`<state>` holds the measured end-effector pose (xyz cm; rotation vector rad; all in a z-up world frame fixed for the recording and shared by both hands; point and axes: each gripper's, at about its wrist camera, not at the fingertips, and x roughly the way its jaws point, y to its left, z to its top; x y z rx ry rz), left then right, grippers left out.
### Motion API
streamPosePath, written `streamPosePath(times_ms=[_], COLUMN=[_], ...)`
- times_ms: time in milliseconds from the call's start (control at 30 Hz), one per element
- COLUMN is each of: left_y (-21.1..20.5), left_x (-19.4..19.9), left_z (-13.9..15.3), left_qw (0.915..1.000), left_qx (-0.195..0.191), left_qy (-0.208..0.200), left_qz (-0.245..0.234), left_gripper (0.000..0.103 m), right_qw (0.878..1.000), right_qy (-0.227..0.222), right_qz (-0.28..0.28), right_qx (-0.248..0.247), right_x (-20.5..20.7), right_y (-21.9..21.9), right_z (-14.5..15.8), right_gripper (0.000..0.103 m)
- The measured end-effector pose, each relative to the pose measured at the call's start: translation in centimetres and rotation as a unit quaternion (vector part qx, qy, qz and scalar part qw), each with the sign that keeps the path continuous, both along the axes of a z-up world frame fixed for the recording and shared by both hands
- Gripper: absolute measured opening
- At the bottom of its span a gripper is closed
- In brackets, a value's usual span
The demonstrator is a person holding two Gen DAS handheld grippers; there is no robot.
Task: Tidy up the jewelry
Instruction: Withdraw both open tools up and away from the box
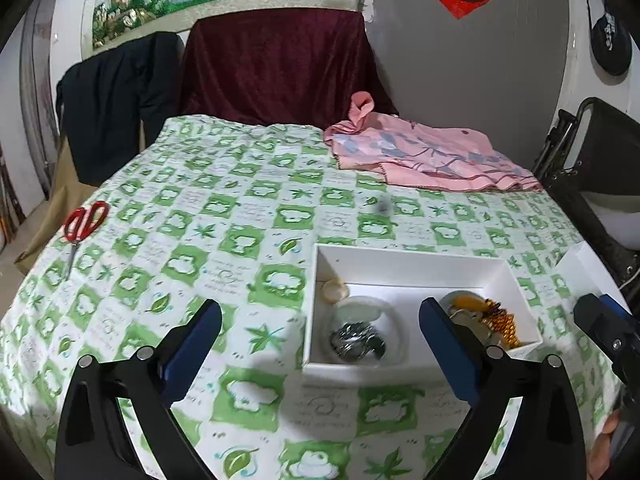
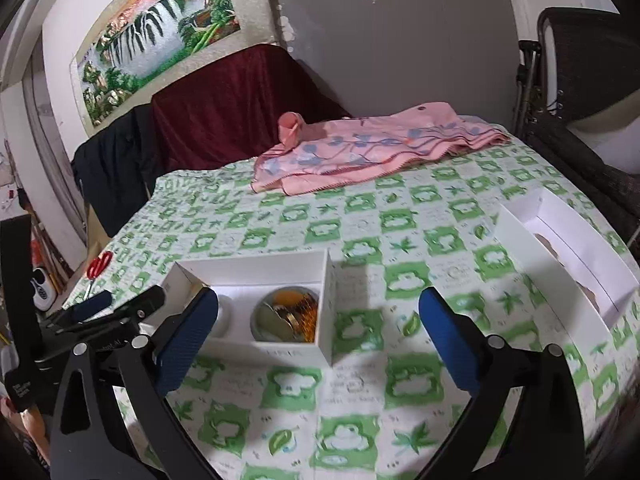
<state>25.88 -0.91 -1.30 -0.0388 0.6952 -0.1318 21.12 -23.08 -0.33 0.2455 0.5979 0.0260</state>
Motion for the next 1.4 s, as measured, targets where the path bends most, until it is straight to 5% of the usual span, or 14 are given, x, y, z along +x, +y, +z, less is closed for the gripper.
streamPosePath(times_ms=[667,1400], left_y=[-0.9,-0.2], left_x=[-4.0,-4.3], left_z=[2.2,2.2], left_qw=[0.9935,0.9945], left_qx=[0.070,0.065], left_qy=[-0.087,-0.073], left_qz=[0.023,0.037], left_gripper=[0.097,0.097], right_qw=[0.998,0.999], right_qy=[-0.012,0.006], right_qz=[-0.019,-0.009], right_qx=[-0.050,-0.053], right_x=[-1.4,-1.7], right_y=[1.2,1.7], right_z=[-0.3,-1.2], right_gripper=[0.096,0.096])
